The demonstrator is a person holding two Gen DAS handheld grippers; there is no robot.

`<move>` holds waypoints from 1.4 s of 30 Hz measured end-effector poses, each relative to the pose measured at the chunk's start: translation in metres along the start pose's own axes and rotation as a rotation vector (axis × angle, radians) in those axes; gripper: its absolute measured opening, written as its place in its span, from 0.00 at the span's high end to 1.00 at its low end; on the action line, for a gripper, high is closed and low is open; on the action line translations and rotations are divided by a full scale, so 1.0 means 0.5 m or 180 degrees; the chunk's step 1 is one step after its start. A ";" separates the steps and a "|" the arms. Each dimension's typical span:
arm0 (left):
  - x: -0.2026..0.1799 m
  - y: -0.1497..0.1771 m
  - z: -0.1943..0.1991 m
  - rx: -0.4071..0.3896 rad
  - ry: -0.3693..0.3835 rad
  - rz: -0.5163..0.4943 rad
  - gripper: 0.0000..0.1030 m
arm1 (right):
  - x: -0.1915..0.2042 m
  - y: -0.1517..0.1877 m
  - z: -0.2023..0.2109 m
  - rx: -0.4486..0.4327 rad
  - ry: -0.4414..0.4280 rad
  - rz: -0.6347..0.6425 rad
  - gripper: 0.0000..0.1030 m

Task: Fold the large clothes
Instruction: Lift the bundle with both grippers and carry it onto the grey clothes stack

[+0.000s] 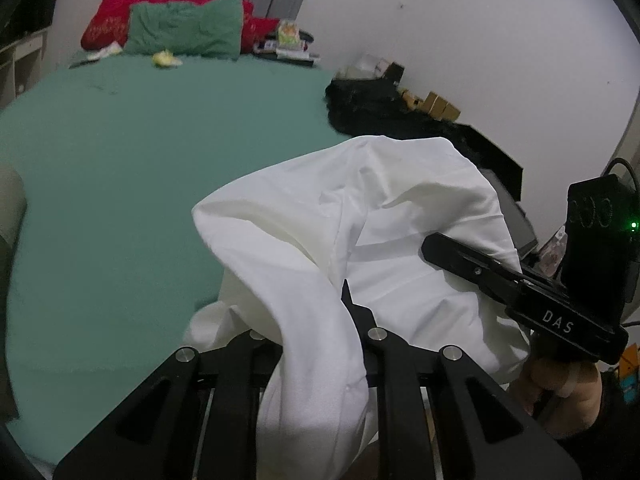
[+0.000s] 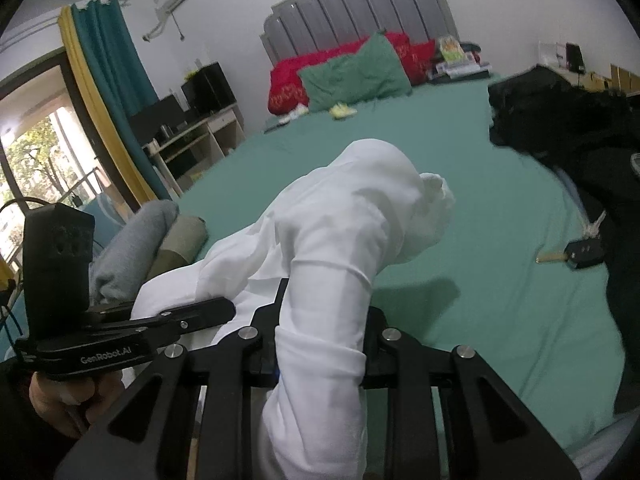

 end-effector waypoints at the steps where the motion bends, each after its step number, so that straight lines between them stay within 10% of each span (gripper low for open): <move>1: -0.003 -0.006 0.015 -0.0041 -0.0002 -0.0016 0.84 | 0.007 -0.006 0.007 -0.0032 -0.0006 0.0013 0.76; 18: 0.080 -0.092 0.291 -0.0781 -0.0281 -0.0134 0.84 | 0.281 -0.147 0.035 -0.0507 -0.0335 0.0587 0.76; 42: 0.457 -0.171 0.670 -0.1147 -0.1278 -0.0034 0.84 | 0.746 -0.182 -0.195 -0.0379 -0.1424 0.0834 0.76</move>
Point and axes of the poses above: each gripper's, at about its wrist camera, not at the fingertips, and z roughly against the way its jaws point, x to its left, y to its underside, the point moved 6 cm from there along -z, roughly the way its jaws point, and after that the axes turned 7 degrees about y, right-handed, at the moved point
